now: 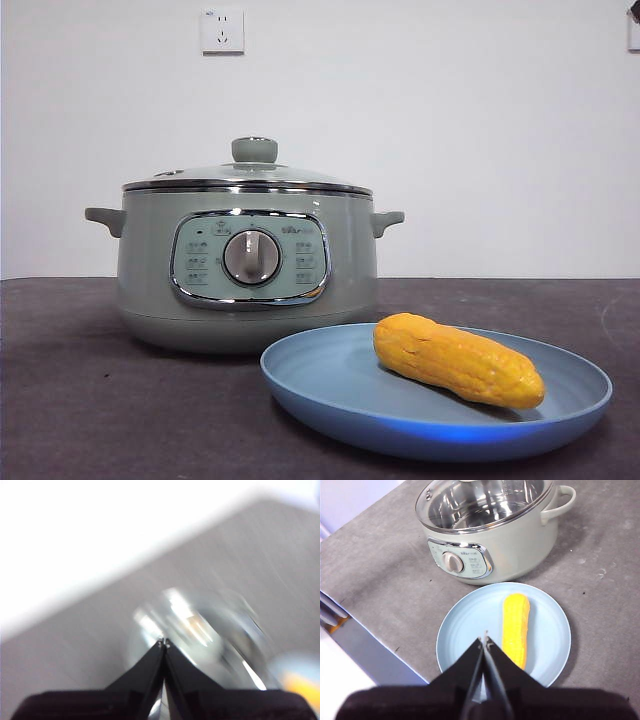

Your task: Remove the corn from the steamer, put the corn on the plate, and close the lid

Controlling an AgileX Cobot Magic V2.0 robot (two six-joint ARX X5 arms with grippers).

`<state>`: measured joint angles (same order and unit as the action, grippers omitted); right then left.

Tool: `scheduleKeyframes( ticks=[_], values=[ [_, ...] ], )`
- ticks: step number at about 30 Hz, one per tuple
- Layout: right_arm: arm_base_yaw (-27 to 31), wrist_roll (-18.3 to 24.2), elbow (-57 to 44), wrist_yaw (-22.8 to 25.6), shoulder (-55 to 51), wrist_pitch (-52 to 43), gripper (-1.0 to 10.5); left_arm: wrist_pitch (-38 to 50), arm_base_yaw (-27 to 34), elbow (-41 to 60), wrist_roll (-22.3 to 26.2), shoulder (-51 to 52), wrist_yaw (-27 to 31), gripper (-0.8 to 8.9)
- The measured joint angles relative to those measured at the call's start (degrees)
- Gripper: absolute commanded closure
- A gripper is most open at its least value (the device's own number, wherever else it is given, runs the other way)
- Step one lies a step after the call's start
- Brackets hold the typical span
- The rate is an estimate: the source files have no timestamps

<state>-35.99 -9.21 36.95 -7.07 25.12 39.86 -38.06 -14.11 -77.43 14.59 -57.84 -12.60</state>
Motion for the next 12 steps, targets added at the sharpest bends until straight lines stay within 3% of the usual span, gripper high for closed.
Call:
scheduleKeyframes(
  ticks=[3,7,12],
  values=[
    [-0.02,0.00,0.00,0.00,0.00,-0.02,9.5,6.97,5.31,0.00,0.28,4.17,0.04,8.17],
    [-0.02,0.00,0.00,-0.02,0.00,-0.02,9.5,9.84,11.34,2.05,1.03,9.14,0.39,8.17],
    [-0.02,0.00,0.00,-0.02,0.00,0.00,9.5,19.15,16.31,14.78,2.38,17.92,0.48,8.17]
  ],
)
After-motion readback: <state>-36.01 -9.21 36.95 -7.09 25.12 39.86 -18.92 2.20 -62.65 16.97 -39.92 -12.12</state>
